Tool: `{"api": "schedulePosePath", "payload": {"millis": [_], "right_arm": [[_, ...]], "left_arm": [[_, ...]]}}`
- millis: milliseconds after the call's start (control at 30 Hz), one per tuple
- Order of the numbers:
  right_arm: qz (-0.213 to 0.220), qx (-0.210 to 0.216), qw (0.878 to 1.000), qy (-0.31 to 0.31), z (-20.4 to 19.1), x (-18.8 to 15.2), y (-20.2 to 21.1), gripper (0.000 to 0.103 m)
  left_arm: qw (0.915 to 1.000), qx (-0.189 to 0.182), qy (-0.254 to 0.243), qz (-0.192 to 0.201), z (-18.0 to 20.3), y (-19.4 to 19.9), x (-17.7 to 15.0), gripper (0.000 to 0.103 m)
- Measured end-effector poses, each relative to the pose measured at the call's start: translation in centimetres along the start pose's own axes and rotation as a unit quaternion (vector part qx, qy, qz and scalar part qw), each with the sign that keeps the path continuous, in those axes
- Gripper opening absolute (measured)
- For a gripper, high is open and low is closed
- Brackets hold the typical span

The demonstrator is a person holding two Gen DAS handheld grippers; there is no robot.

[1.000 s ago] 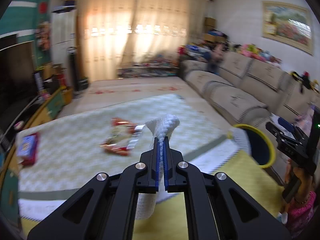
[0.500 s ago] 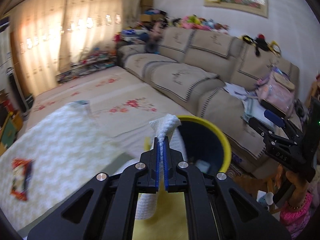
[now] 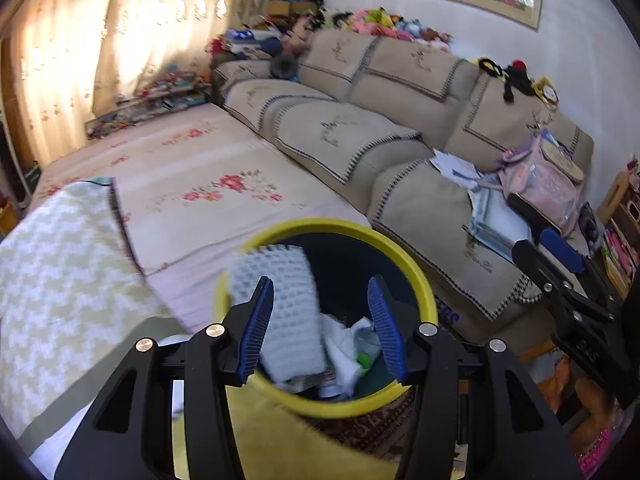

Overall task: Collect trash
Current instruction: 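Grasp the white towel with the left tool, carry it into the bin, release, then move the right tool to the red snack bag and grasp it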

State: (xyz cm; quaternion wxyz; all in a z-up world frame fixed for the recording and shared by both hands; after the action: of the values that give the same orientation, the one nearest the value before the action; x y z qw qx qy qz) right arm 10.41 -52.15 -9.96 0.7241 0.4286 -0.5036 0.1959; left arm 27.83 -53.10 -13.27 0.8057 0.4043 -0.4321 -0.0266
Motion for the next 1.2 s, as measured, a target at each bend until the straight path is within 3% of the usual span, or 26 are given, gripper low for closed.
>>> {"api": "schedulePosePath", "payload": {"millis": [233, 333, 467, 667, 767, 900, 1000, 1200], "right_arm": [[-0.005, 0.040, 0.999, 0.017, -3.7, 0.5, -0.5, 0.079], [-0.003, 0.080, 0.996, 0.030, -7.0, 1.1, -0.4, 0.079], [0.000, 0.148, 0.988, 0.050, -12.3, 2.0, -0.3, 0.079], [0.001, 0.252, 0.963, 0.100, -22.4, 3.2, 0.7, 0.079], [0.001, 0.298, 0.946, 0.126, -27.3, 4.4, 1.2, 0.079], [-0.018, 0.357, 0.921, 0.157, -34.0, 6.3, 1.2, 0.079], [-0.036, 0.394, 0.900, 0.182, -39.3, 7.8, 0.5, 0.079], [-0.075, 0.410, 0.881, 0.226, -47.5, 7.7, -2.2, 0.079]], "left_arm": [[0.9965, 0.036, 0.034, 0.068, -6.7, 9.4, -1.3, 0.060], [0.9907, 0.066, 0.066, 0.100, -11.1, 14.1, -2.6, 0.063], [0.9769, 0.115, 0.115, 0.139, -17.5, 20.3, -4.8, 0.067], [0.9378, 0.216, 0.188, 0.197, -28.0, 28.5, -8.7, 0.070], [0.9121, 0.266, 0.219, 0.222, -33.0, 31.3, -10.5, 0.071], [0.8901, 0.294, 0.253, 0.240, -37.9, 32.6, -12.8, 0.071], [0.8849, 0.284, 0.276, 0.245, -39.3, 32.6, -13.9, 0.071], [0.8870, 0.279, 0.260, 0.261, -38.0, 32.1, -13.5, 0.074]]}}
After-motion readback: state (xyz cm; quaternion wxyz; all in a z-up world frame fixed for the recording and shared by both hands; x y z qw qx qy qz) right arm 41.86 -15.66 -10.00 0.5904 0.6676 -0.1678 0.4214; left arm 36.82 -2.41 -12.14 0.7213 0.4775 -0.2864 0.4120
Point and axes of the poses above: each gripper's, at about its wrist camera, not at the fingertips, and y roughly against the way its jaws point, z to its right, x to its top, the point moved 5 cm from there along -y, roughly the way its jaws point, and after that the axes turned 14 degrees about y, right-handed, at the moved point
